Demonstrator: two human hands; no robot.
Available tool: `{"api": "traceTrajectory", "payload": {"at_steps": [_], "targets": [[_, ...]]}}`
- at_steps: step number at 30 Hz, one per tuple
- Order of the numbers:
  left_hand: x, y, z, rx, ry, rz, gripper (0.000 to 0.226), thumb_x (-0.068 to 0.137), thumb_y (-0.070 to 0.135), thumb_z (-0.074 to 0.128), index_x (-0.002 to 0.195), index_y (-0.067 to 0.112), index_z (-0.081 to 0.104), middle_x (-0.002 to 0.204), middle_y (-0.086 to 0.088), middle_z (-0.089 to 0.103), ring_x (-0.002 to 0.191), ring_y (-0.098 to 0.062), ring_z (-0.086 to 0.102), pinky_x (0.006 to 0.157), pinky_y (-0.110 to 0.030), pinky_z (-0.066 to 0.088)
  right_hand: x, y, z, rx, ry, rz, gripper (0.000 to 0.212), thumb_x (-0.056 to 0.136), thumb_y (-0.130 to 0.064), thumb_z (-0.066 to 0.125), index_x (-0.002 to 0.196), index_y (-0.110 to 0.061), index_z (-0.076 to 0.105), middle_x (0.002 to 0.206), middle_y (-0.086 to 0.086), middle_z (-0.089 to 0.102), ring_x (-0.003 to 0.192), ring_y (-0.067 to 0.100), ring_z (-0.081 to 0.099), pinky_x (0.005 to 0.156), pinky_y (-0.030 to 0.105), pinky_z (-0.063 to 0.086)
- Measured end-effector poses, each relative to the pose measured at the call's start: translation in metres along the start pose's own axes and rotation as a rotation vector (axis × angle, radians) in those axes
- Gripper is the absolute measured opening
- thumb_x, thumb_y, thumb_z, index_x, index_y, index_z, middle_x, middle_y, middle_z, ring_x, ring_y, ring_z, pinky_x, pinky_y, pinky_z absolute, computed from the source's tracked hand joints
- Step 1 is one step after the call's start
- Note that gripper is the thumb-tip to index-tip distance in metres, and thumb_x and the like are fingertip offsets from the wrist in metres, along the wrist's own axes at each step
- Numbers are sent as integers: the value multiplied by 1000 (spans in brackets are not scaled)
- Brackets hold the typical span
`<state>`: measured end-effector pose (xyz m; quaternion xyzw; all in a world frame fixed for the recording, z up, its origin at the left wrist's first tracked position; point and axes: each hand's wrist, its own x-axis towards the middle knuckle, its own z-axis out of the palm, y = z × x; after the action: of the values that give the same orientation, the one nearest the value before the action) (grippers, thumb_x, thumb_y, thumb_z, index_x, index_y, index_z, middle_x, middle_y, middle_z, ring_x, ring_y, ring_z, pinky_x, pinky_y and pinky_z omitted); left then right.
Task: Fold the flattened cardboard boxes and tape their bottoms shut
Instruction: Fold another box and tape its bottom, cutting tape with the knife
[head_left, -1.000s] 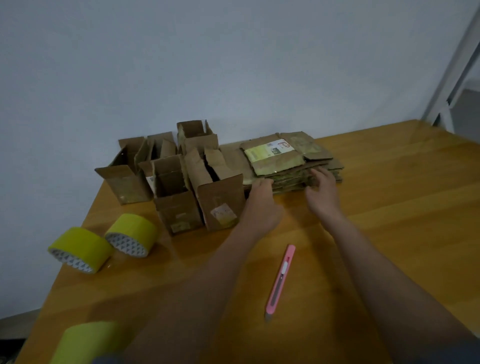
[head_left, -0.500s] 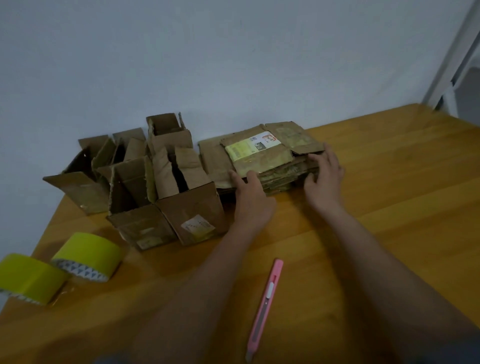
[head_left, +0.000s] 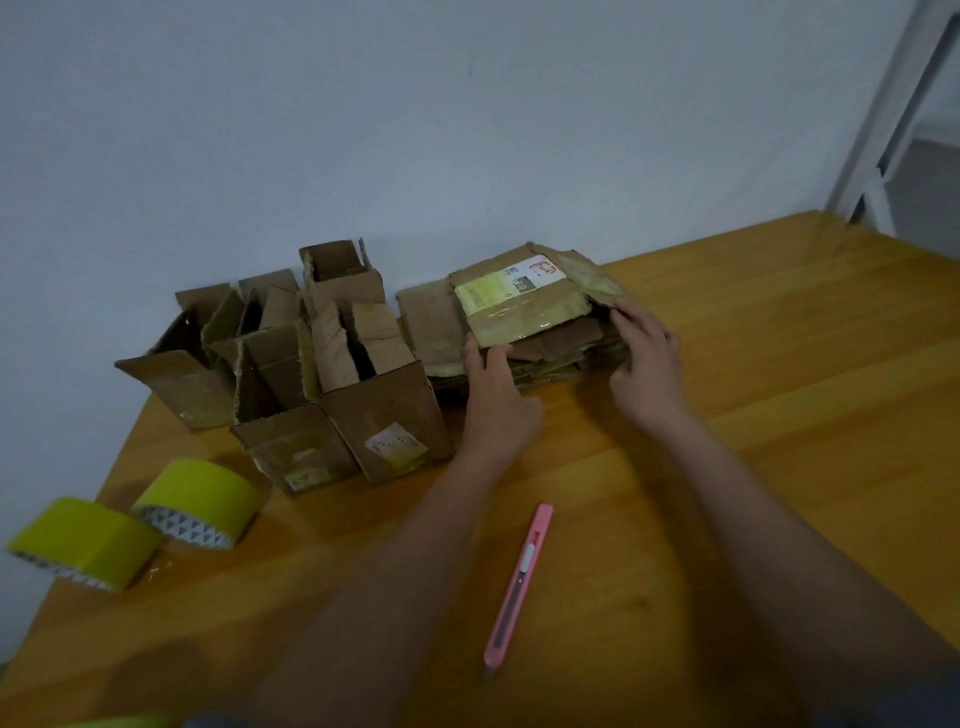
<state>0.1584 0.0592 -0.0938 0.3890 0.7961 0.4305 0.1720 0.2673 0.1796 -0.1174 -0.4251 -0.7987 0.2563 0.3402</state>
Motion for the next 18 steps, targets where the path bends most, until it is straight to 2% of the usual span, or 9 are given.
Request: {"api": "traceTrajectory", "payload": {"at_steps": [2,4,6,8,9,12,14,16,18], "targets": [[-6,2,-3,-8,12,32,69,79,-14,53,140,17,38,159,10,3,135,-26,36,88,-36,55,-7,-5,-10,24,25,-17,76,78,16,44,146,-18,42,153,-8,33,138,24,24,114,50,26],[-14,7,-8,-34,22,74,69,79,-14,53,139,15,39,159,8,8,142,-20,25,96,-34,52,-14,-10,-21,53,61,-44,77,77,17,44,146,-18,42,152,-8,34,139,22,25,115,52,25],[-25,15,-15,-58,32,128,67,79,-14,53,139,12,41,158,4,15,144,-17,21,108,-26,39,-21,-16,-32,78,98,-85,77,76,17,43,145,-18,44,151,-6,37,137,21,29,114,54,26],[-37,23,-23,-64,34,158,63,82,-11,55,139,12,41,157,0,19,144,-15,19,105,-15,24,-29,-22,-43,120,132,-133,75,76,16,42,143,-18,46,148,-5,39,135,20,33,111,54,30],[-43,26,-26,-61,40,170,61,84,-7,57,139,12,40,157,-1,20,144,-15,21,103,-13,22,-33,-26,-48,154,143,-153,73,77,16,42,142,-17,47,147,-4,40,134,20,35,111,53,32],[-61,33,-38,-48,100,204,58,89,11,64,141,13,39,153,-2,29,140,-17,30,109,-23,30,-50,-45,-66,269,156,-209,59,84,13,46,139,-10,51,142,-1,43,133,19,38,113,33,33],[-75,38,-46,-47,171,206,59,88,21,69,139,13,40,145,-1,37,132,-14,38,110,-29,35,-62,-58,-76,302,175,-237,51,88,8,50,136,-10,54,139,-4,44,131,18,39,107,19,32],[-91,40,-57,-78,246,219,60,85,23,73,136,14,43,138,0,43,126,-13,43,108,-30,39,-77,-73,-86,343,180,-267,48,90,6,52,134,-13,57,135,-9,45,129,12,40,103,17,36],[-109,41,-68,-128,296,233,59,83,17,74,134,17,44,137,1,42,125,-13,45,107,-32,43,-94,-89,-95,409,168,-280,45,91,5,52,132,-14,58,133,-9,45,124,-2,40,96,17,45]]}}
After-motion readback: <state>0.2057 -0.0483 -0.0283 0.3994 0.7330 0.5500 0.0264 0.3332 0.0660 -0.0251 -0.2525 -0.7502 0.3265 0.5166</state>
